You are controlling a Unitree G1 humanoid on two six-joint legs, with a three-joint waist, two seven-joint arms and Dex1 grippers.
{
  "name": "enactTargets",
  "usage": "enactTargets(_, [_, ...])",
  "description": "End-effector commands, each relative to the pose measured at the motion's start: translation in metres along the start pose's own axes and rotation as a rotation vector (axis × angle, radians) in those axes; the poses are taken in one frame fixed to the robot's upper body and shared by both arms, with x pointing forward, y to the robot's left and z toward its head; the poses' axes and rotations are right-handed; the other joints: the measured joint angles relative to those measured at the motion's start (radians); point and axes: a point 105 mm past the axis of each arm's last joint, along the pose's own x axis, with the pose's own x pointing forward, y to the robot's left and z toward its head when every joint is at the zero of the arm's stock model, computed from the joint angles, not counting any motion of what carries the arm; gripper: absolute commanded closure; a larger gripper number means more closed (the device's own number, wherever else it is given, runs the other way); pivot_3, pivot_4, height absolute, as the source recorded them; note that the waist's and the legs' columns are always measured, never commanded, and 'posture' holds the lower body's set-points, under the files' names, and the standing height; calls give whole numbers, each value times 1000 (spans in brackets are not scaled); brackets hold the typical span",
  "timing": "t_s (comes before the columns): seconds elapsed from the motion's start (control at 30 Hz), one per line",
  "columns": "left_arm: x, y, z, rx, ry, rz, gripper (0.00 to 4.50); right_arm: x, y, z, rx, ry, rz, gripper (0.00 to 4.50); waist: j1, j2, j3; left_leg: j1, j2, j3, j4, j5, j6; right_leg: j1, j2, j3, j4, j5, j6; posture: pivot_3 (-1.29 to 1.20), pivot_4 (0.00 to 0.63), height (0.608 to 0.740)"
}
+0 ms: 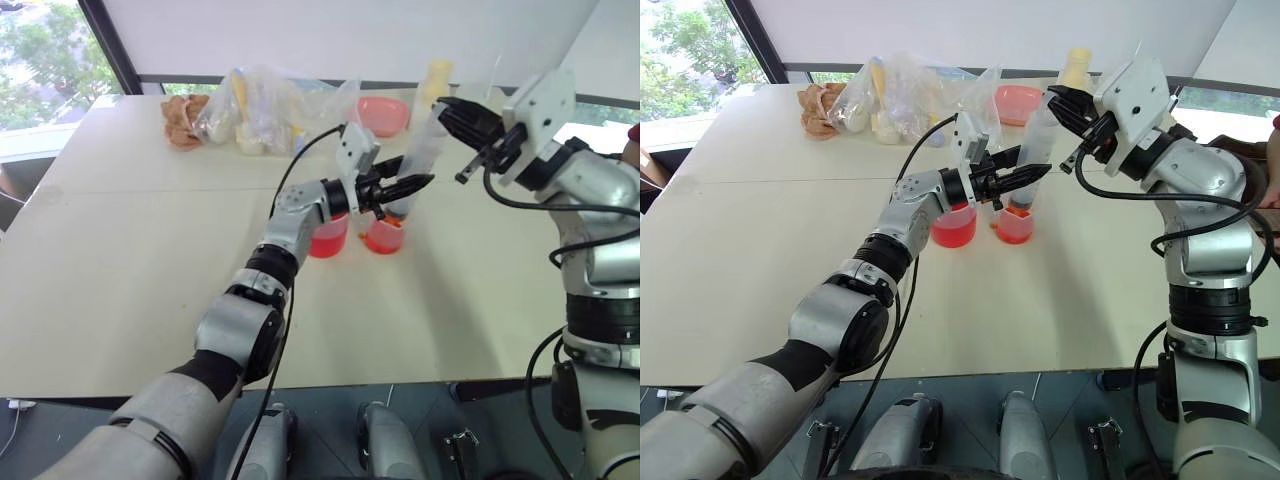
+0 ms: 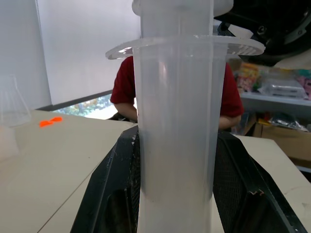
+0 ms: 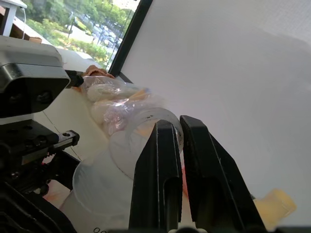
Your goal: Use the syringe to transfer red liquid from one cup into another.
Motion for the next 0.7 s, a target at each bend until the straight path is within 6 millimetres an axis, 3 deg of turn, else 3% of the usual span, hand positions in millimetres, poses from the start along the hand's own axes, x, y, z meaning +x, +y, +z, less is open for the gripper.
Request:
enactTargets(0.03, [22, -1, 73, 119, -202, -17, 3056, 8, 39, -10, 53, 15, 150, 4450, -1, 0, 0, 0, 0, 0, 0, 0, 0, 0, 0, 0, 0, 0, 0, 0, 150, 740])
enactTargets(0.2, [22, 0, 81, 132, -213, -23, 3056, 7, 40, -15, 61, 31, 138, 4450, -1, 0, 0, 0, 0, 0, 0, 0, 0, 0, 0, 0, 0, 0, 0, 0, 150, 740])
enactTargets(0.4, [19, -4, 71, 120, -145, -79, 3056, 1, 22, -15, 48, 44, 64, 4450, -3, 0, 0, 0, 0, 0, 0, 0, 0, 0, 0, 0, 0, 0, 0, 0, 150, 740])
enactTargets(0.5, [16, -7, 69, 100, -111, -123, 3056, -5, 8, -11, 51, 32, -2, 3481, -3, 0, 0, 0, 0, 0, 0, 0, 0, 0, 0, 0, 0, 0, 0, 0, 150, 740])
enactTargets(0.6, [13, -8, 75, 92, -127, -133, 3056, -13, -11, -3, 74, 5, -95, 2081, -3, 0, 0, 0, 0, -1, 0, 0, 0, 0, 0, 0, 0, 0, 0, 0, 150, 740])
enactTargets(0.7, [11, -6, 77, 109, -117, -121, 3056, -27, -23, 0, 95, 3, -146, 2081, 2, 0, 0, 0, 0, -2, 0, 0, 0, 0, 0, 0, 0, 0, 0, 0, 150, 740])
